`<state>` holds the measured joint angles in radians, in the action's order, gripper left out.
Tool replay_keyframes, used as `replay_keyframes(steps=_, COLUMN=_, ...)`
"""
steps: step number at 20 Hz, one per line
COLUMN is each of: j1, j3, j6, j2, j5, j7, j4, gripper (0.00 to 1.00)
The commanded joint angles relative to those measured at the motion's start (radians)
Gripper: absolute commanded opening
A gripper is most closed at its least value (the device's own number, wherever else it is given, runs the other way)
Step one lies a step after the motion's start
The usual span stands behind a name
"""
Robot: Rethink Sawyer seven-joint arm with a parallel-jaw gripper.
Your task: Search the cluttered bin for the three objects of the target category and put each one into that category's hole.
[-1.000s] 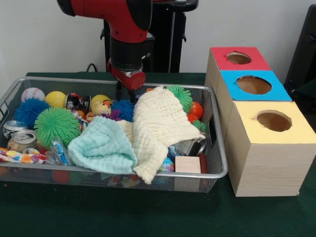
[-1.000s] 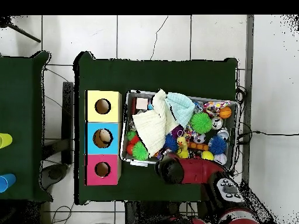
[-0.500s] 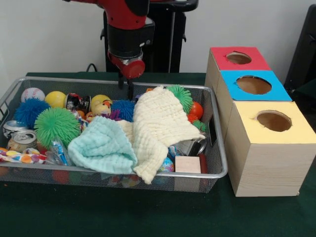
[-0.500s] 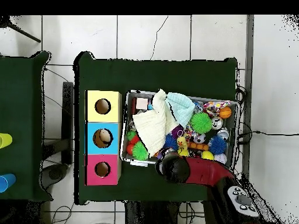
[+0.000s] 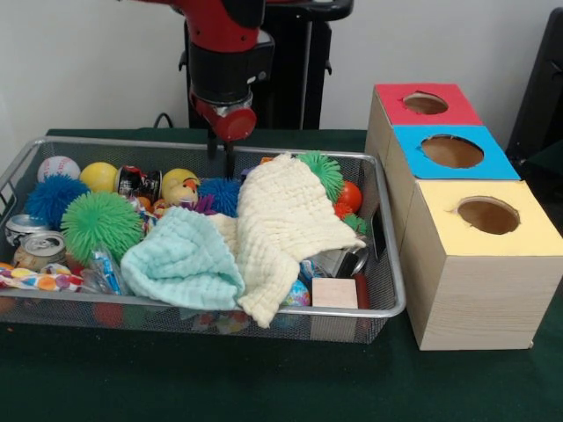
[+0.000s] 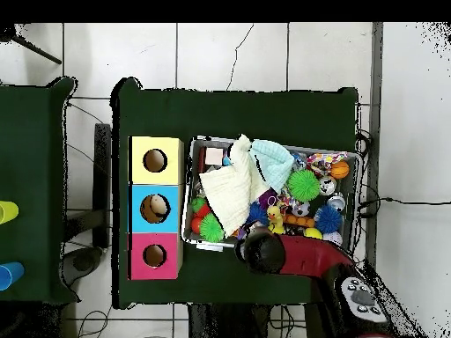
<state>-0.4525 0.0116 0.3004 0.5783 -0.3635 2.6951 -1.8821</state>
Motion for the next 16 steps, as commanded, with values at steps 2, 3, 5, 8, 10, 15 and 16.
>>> replay_keyframes(steps=2, j1=0.044, j3=-0.038, j6=-0.231, j2=-0.232, j5=-0.056, j7=0.048, j4=0.161, gripper=1.00)
replay_keyframes(steps=3, j1=0.045, j3=-0.039, j6=-0.237, j2=-0.235, j5=-0.047, j7=0.047, j4=0.157, gripper=1.00)
replay_keyframes(steps=5, j1=0.049, j3=-0.041, j6=-0.236, j2=-0.225, j5=-0.031, j7=0.042, j4=0.146, gripper=1.00)
replay_keyframes(steps=8, j1=0.058, j3=-0.051, j6=-0.235, j2=-0.213, j5=-0.015, j7=0.040, j4=0.130, gripper=1.00)
replay_keyframes(steps=10, j1=0.046, j3=-0.044, j6=-0.207, j2=-0.178, j5=-0.015, j7=0.027, j4=0.109, gripper=1.00)
replay_keyframes(steps=15, j1=-0.012, j3=-0.001, j6=-0.100, j2=-0.072, j5=-0.014, j7=-0.034, j4=0.065, gripper=1.00)
replay_keyframes(steps=16, j1=-0.021, j3=0.011, j6=-0.083, j2=-0.058, j5=-0.010, j7=-0.042, j4=0.057, gripper=1.00)
